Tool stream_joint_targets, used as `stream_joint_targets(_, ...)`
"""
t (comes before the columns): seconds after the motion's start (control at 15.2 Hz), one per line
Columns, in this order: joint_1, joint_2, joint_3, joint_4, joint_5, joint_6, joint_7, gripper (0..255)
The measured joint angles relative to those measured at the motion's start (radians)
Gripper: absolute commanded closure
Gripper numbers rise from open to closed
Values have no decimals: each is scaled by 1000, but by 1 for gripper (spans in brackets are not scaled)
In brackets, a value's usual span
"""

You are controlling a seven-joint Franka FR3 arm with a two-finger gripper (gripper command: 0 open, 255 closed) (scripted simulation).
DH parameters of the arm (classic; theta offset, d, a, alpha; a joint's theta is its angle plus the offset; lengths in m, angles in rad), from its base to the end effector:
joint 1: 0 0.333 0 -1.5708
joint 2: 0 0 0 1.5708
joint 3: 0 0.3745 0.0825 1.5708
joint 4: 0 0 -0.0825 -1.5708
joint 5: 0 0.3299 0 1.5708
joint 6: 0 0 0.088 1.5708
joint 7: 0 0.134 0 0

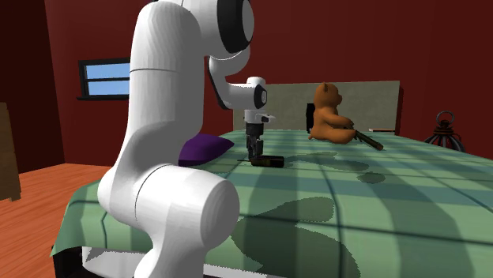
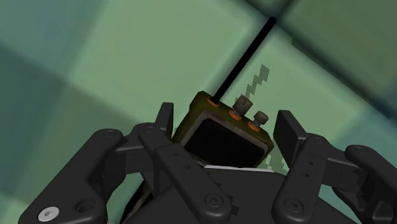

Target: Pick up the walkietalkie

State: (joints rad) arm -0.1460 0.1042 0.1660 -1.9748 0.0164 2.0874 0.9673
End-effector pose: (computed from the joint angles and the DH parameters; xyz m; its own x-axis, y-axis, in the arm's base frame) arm 0.5382 0.0090 0.4759 0.5766 -0.8167 -0.0205 -0.8169 -0.5761 -0.0258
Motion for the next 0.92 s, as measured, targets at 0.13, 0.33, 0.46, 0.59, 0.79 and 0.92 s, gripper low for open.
stream_joint_targets(0.13,0,0,0,-1,0,1,0,255)
stream_joint_targets(0.33,0,-10,0,13,2,-23,0,255)
stream_joint_targets(0.46,-1,-14,0,30,2,-44,-1,255)
stream_joint_targets(0.59,-3,-25,-1,46,4,-71,-4,255)
stream_joint_targets(0.79,-1,-32,0,79,5,-110,-1,255)
stream_joint_targets(0.92,-2,-37,0,98,6,-135,-2,255)
